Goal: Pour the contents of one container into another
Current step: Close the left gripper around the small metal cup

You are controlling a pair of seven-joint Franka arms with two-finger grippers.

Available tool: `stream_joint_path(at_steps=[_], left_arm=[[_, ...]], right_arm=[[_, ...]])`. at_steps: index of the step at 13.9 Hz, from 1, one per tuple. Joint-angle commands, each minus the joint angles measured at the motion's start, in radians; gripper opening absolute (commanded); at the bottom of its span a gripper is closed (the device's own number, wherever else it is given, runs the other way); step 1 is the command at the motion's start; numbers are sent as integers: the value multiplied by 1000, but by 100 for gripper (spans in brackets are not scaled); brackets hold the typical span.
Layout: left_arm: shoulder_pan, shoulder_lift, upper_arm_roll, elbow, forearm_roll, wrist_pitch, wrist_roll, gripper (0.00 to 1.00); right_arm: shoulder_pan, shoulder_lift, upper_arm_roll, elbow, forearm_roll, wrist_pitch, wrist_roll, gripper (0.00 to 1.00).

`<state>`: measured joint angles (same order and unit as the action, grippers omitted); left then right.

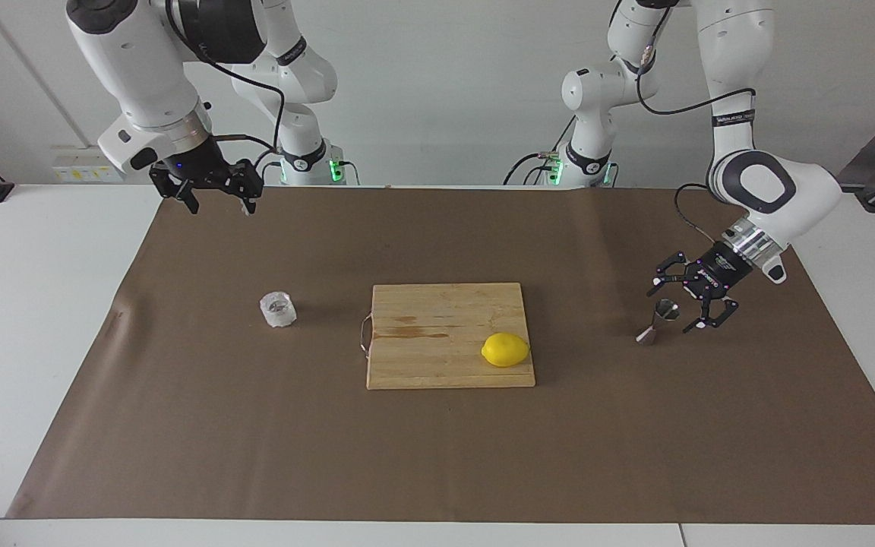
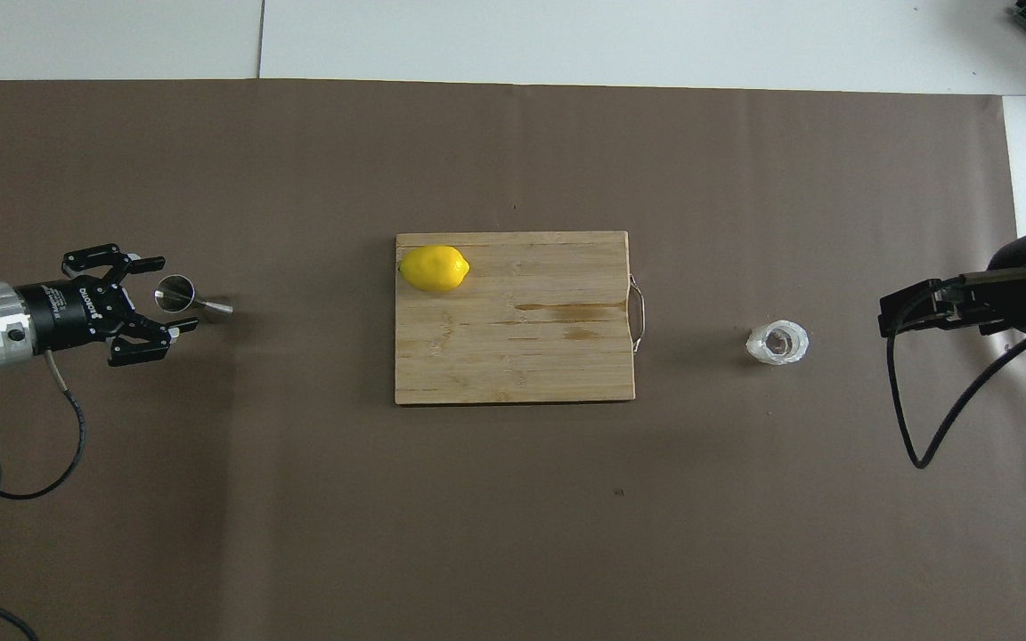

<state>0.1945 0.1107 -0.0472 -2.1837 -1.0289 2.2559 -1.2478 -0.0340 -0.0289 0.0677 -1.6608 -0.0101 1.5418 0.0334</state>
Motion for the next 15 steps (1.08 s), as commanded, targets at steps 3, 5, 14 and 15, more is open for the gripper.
stream_joint_path(at_steps=[3,5,14,15], left_arm=[[-12,-32,7,-39,-20,27,1,100],[-21,-31,7,-39,-22,39,1,100],[-23,-31,7,-45,-22,50,-9,74],[-23,-31,7,-45,-22,50,-9,66]], right_arm=[[-17,-23,7,-30,27,21,8,100],[-17,-23,7,-30,27,21,8,100],[-17,-23,7,-30,27,21,8,100],[-17,-23,7,-30,27,21,8,100]])
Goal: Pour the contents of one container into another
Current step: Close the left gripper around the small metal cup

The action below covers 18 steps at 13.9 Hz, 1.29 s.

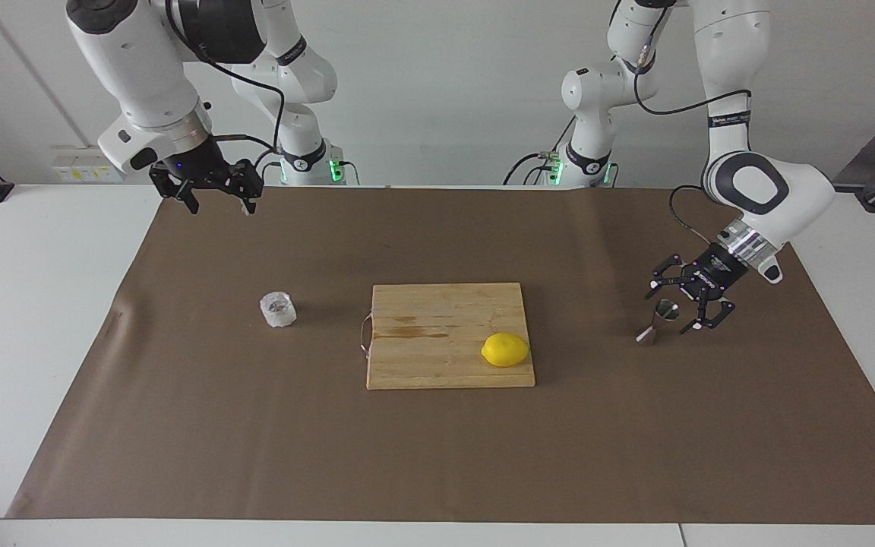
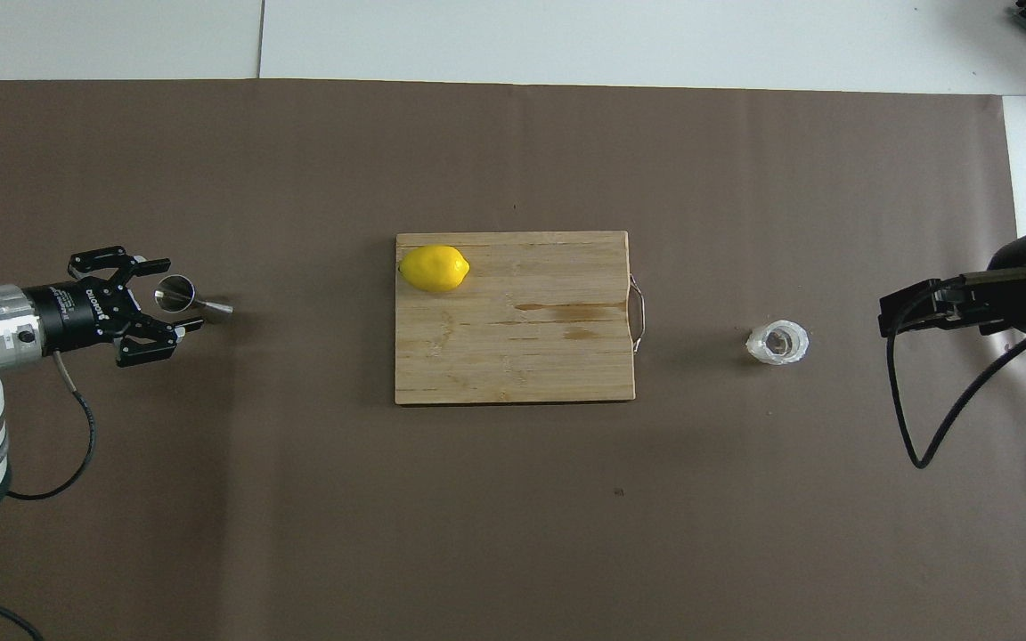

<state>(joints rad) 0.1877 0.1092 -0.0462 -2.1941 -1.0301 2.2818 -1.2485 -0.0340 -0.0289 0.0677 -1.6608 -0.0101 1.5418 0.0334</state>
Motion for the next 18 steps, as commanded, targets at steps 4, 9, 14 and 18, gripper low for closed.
stream_joint_path(at_steps=[4,9,14,18], left_arm=[[-16,-29,8,-35,-21,24,-8,65],[-10,-31,8,-41,-21,24,-8,65],[-8,-32,8,-44,-19,24,-6,65],[3,-34,9,-44,-19,16,-3,64]], right_arm=[[-17,-23,7,-30,27,21,8,100],[-17,-23,7,-30,27,21,8,100],[-17,-23,7,-30,27,21,8,100],[-17,-23,7,-30,27,21,8,100]])
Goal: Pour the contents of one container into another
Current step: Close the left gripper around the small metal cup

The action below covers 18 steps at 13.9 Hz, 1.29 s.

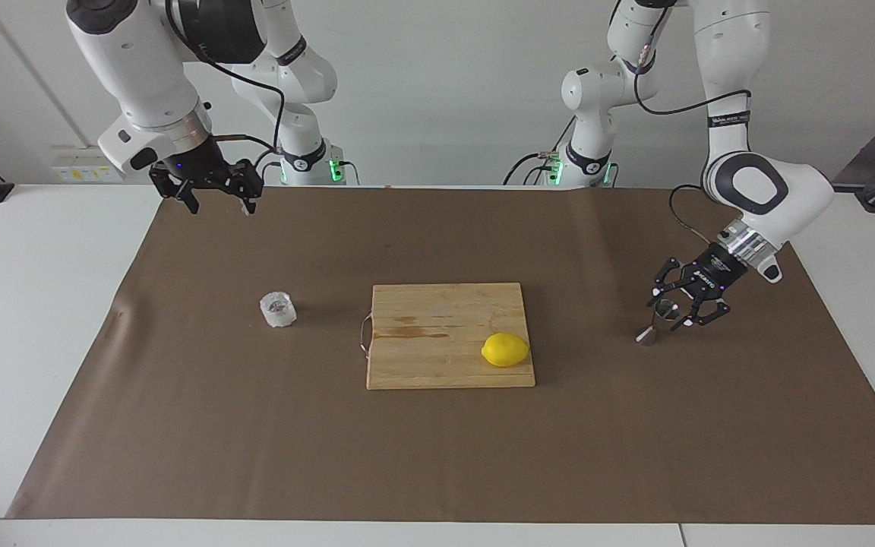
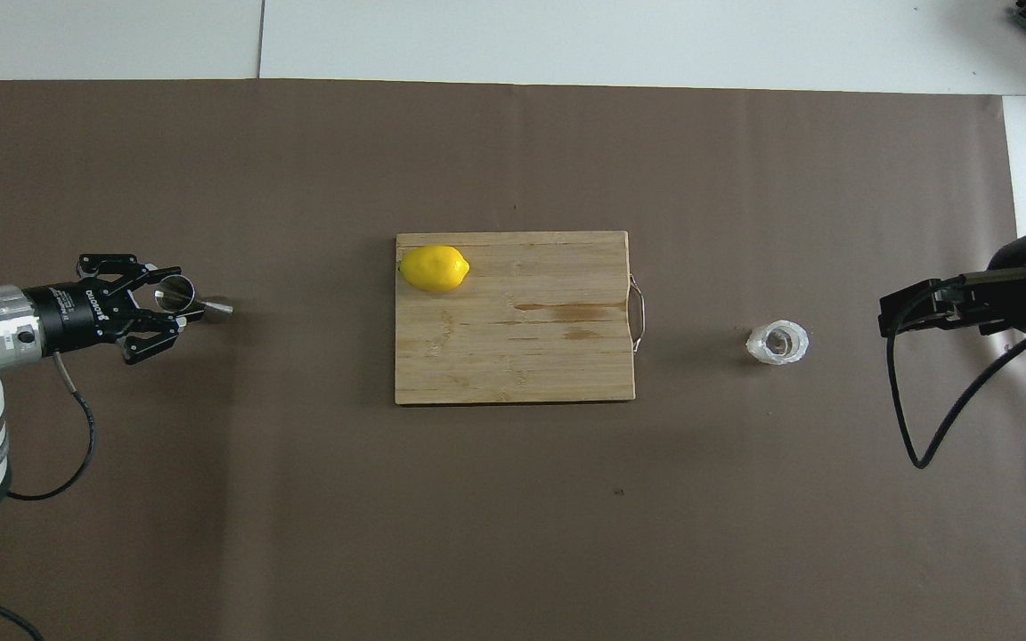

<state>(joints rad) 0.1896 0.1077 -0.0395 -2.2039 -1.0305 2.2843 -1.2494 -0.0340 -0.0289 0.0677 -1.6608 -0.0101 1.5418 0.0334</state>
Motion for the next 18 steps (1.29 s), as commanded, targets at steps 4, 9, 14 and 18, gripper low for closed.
stream_joint_path(at_steps=[4,9,14,18], left_arm=[[1,-33,1,-34,-19,11,-1,59],[1,-33,1,-31,-19,12,1,29],[-2,-29,1,-22,-19,12,2,2],[-16,-42,0,21,-13,-12,5,0]], right_arm=[[-17,-23,7,-30,27,21,8,100],[-17,-23,7,-30,27,21,8,100],[-17,-23,7,-30,27,21,8,100],[-17,-23,7,-30,27,21,8,100]])
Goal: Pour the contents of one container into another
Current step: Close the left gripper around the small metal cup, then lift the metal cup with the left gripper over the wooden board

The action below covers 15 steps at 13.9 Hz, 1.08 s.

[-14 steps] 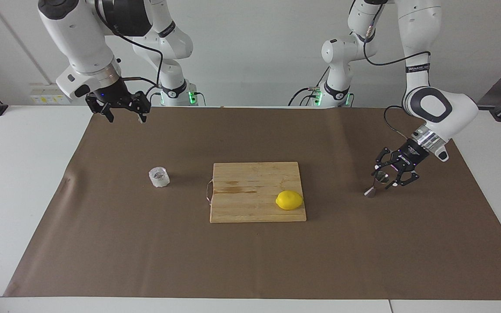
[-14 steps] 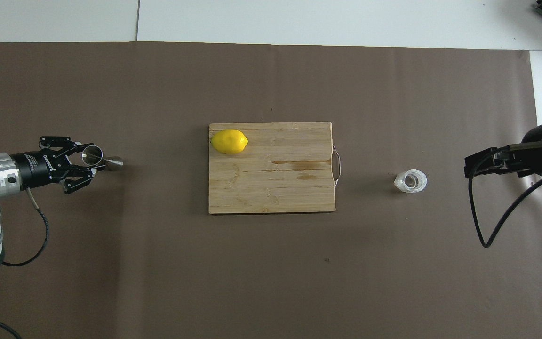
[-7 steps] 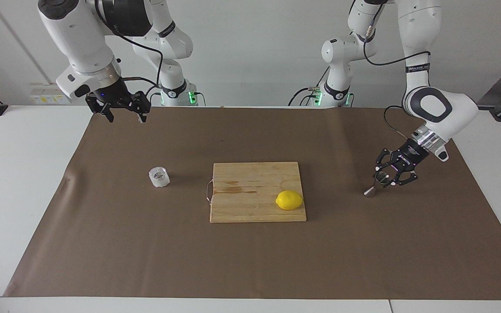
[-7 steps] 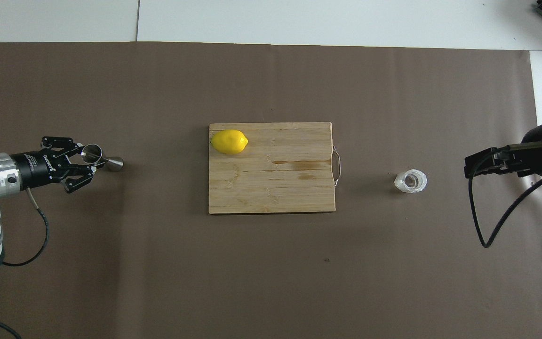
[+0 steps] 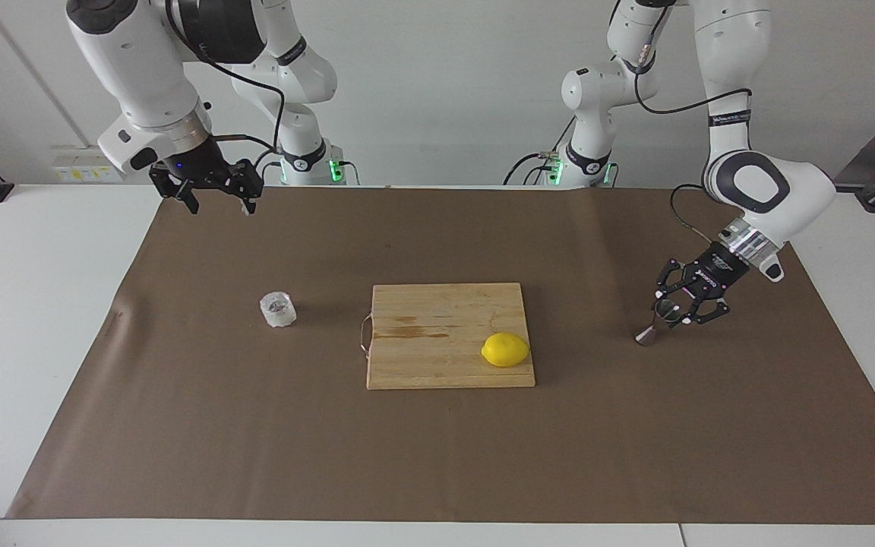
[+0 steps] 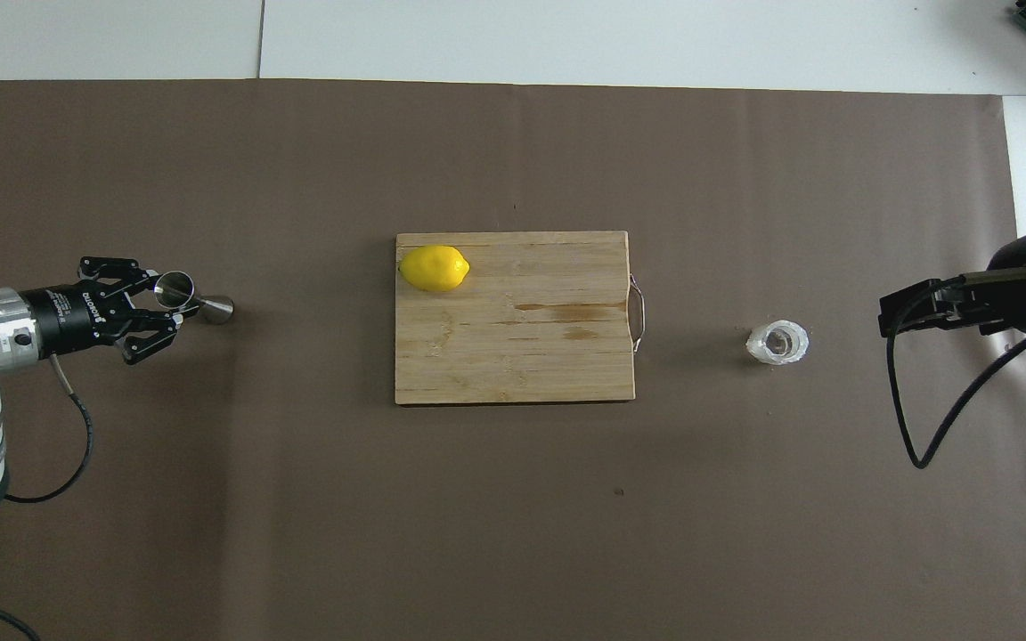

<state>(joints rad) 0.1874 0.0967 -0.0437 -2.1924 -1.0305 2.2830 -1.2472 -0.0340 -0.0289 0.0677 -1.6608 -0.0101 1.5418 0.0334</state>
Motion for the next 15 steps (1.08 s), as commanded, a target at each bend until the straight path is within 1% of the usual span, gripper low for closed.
stream_joint_path(at_steps=[1,4,6,8,10,11,13,15], left_arm=[[-16,-32,-1,32,-13,-20,3,0],[-46,-34,-36,103,-13,-75,3,0],[-118,-34,-61,120,-22,-68,-6,0],[-213,-28,-65,137,-23,-42,-27,0],[-308,-22,-67,138,-26,16,-66,0],[-339,-18,-67,141,-51,44,-98,0],[-405,-12,-67,154,-137,101,-127,0],[-507,6,-67,155,-173,237,-161,0]], right_arm=[[-17,-23,7,-30,27,21,8,100],[-17,-23,7,-30,27,21,8,100],[-17,-23,7,-30,27,21,8,100],[-17,-23,7,-30,27,21,8,100],[-17,-23,7,-30,27,21,8,100],[-17,-23,7,-30,27,21,8,100],[-17,-23,7,-30,27,21,8,100],[-17,-23,7,-30,27,21,8,100]])
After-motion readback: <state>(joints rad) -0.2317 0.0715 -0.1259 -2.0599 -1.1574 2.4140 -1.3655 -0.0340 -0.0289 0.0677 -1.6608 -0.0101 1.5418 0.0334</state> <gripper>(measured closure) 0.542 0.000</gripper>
